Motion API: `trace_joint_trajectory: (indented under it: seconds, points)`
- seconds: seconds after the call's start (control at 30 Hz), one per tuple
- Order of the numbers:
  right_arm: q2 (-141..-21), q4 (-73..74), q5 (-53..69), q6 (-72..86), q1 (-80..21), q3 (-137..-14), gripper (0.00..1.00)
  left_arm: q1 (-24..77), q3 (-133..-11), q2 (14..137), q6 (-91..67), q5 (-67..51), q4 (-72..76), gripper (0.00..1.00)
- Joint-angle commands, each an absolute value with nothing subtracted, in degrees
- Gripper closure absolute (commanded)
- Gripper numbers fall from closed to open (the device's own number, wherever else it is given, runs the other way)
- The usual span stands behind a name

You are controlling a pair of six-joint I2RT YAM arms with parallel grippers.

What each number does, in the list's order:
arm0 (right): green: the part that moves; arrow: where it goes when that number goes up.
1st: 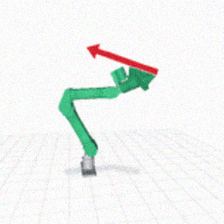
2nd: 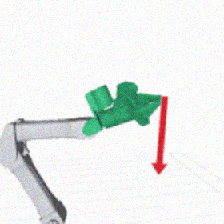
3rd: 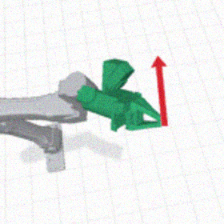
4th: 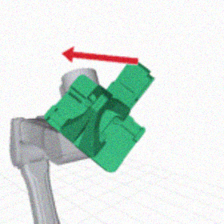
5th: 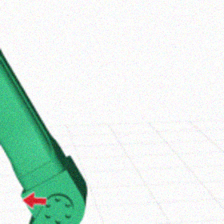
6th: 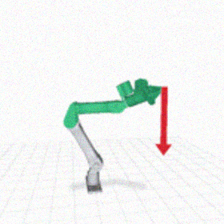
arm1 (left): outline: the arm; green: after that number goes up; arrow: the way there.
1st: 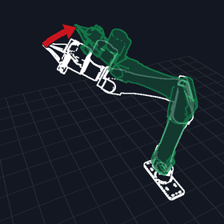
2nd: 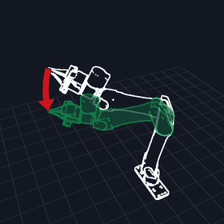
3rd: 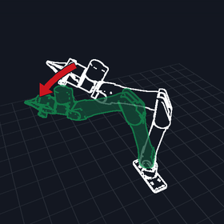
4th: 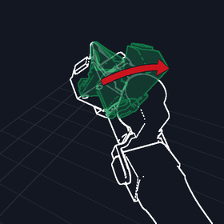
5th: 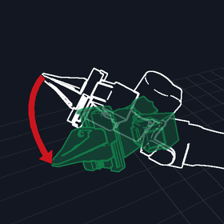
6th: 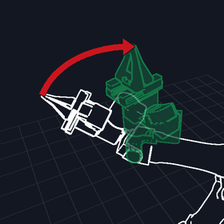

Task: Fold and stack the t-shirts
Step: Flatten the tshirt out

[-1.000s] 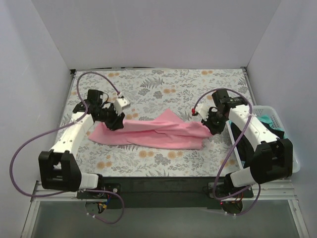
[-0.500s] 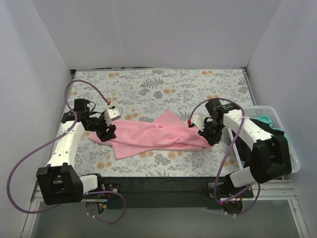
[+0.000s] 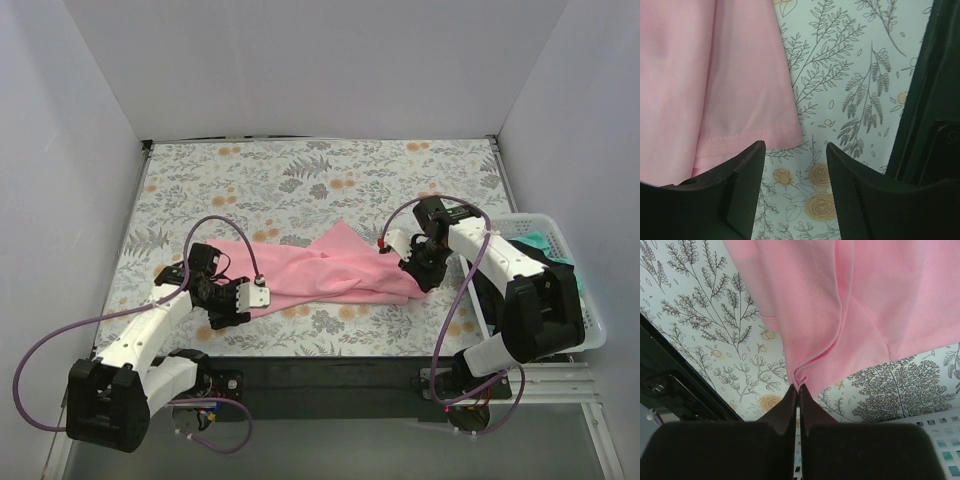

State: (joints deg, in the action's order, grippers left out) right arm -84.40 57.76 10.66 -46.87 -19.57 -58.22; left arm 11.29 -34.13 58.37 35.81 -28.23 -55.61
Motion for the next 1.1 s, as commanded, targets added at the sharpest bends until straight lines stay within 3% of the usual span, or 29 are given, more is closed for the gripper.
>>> trace_joint_trajectory:
  seconds: [0.0,0.13,0.43,0.8,0.97,1.07]
  points:
    - [-84.6,57.7,11.3,-46.2,-19.9,-61.0,0.99,12.7,-33.2,58.4,33.5,-23.6,-47.9,0.48]
    - [-84.9,57.7,10.9,-46.0,-19.8,-61.5,0.99,14.3,-32.4,59.6,33.3,-22.7,-46.3,0.49]
    - [-85.5,57.7,10.4,-45.7,-19.9,-61.5,0.99,16.9,-29.8,58.3,34.5,-22.3,-47.4,0.6]
    - [-86.7,57.7,10.8,-45.2,-19.8,-62.4,0.99,19.7,-26.5,62.0,30.7,-18.3,-41.4,0.63]
    - [-86.5,57.5,10.8,-44.7,-19.7,-63.7,0.99,19.7,-26.3,60.8,27.7,-15.7,-40.3,1.0]
    - [-85.7,57.0,11.0,-43.7,-19.5,-67.1,0.99,17.6,-32.7,61.6,20.5,-16.3,-40.7,1.0]
